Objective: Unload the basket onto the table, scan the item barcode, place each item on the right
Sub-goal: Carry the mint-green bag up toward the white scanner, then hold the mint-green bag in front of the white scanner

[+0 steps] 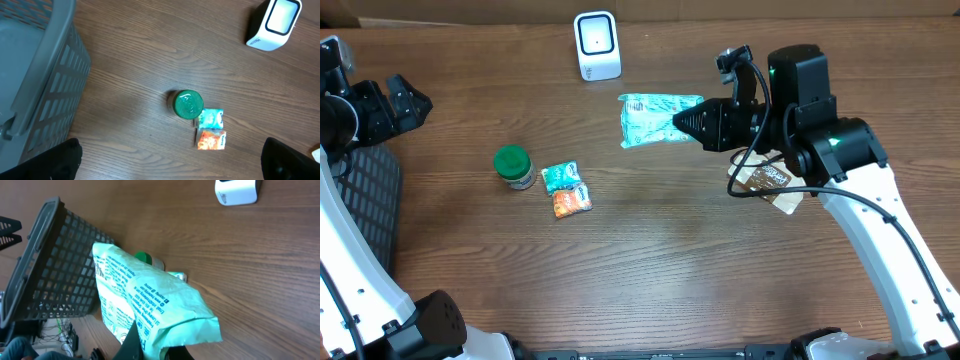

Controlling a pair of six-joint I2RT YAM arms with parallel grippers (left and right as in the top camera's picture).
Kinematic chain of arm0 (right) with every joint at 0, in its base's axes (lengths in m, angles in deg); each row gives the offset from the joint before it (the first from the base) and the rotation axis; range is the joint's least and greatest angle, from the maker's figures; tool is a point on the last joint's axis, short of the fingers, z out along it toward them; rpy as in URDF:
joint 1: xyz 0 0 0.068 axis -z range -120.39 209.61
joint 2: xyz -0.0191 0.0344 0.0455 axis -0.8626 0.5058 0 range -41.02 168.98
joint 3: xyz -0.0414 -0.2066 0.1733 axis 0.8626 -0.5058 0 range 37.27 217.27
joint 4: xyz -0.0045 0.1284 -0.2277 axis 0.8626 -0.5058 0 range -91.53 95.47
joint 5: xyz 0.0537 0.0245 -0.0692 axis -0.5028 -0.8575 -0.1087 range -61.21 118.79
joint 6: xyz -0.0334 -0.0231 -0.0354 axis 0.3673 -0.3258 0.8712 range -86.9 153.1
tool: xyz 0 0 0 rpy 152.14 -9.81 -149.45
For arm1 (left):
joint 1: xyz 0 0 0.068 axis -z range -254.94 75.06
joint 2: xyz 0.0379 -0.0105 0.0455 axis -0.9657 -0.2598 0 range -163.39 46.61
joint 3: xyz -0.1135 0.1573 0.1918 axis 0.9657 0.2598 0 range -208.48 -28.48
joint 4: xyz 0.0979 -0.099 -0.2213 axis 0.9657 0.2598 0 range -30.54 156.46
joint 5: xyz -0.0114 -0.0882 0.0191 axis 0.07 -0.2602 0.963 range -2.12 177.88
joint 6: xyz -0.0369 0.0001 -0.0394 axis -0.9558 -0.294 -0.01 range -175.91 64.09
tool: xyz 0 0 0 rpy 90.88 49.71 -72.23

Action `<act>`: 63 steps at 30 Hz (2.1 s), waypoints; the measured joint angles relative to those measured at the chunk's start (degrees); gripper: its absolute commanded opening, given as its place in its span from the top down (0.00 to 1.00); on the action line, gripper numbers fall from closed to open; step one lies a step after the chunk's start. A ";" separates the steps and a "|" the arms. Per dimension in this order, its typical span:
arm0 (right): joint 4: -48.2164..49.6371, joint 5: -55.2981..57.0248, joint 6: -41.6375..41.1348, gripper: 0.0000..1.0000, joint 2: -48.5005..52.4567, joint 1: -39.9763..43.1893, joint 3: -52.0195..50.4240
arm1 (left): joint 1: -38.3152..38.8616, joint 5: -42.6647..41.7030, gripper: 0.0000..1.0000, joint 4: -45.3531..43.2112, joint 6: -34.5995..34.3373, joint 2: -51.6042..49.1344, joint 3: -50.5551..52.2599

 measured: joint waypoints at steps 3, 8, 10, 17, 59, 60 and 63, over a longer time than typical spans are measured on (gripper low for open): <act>-1.64 -0.15 1.07 0.96 0.02 0.00 -0.02 | 0.00 0.00 0.00 0.00 0.00 0.00 0.00; -2.75 -1.22 1.75 0.96 0.00 0.00 -0.02 | 0.00 0.00 0.00 0.00 0.00 0.00 0.00; -2.78 -2.16 1.90 0.96 0.00 0.00 -0.02 | 0.00 0.00 0.00 0.00 0.00 0.00 0.00; -2.86 -6.08 2.25 0.96 0.02 0.00 -0.02 | -0.02 0.00 0.00 0.00 0.00 0.00 0.00; 26.21 68.39 48.43 0.96 51.39 -17.09 47.76 | 0.00 0.00 0.00 -0.02 0.00 0.00 0.00; 26.80 68.78 50.42 0.96 51.93 -17.07 47.76 | -0.02 0.00 0.00 0.00 0.00 0.00 0.00; 34.18 70.64 62.77 0.96 55.58 -16.76 47.76 | 0.00 0.00 0.01 -0.02 0.00 0.00 0.00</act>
